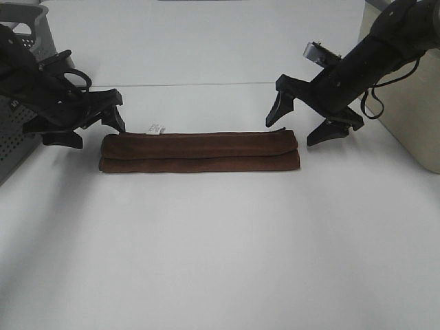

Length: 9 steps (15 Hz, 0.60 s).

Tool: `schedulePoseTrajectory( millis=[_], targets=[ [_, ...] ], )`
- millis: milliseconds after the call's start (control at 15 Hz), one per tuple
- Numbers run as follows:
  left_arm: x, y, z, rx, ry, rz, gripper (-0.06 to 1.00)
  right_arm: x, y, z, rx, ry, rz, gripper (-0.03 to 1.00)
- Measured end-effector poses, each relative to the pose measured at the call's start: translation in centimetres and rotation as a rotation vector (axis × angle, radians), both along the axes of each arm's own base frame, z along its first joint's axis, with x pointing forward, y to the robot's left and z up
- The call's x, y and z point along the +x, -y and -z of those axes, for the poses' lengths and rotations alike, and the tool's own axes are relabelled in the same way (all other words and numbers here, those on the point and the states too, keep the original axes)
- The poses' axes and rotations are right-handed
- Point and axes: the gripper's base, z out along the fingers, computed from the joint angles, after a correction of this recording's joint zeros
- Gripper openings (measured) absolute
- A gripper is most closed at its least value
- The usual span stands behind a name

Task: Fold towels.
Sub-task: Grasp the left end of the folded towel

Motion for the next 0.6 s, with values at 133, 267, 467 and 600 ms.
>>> schedulePoseTrajectory(
  millis=[133, 267, 467, 600],
  targets=[
    [0.0, 0.0, 0.5, 0.002, -0.014, 0.002, 0.80, 0.0, 0.0, -0.2, -0.004, 0.002, -0.006, 0.87],
    [-0.1, 0.1, 1.5, 0.000, -0.039, 0.001, 0.80, -0.1, 0.1, -0.2, -0.008, 0.003, -0.008, 0.87],
    [0.0, 0.3, 2.5, -0.017, -0.054, -0.002, 0.74, -0.1, 0.1, -0.2, -0.008, 0.003, -0.008, 0.87],
    [0.1, 0.9, 2.7, -0.032, -0.043, 0.016, 0.72, -0.1, 0.1, -0.2, -0.008, 0.003, -0.008, 0.87]
  ],
)
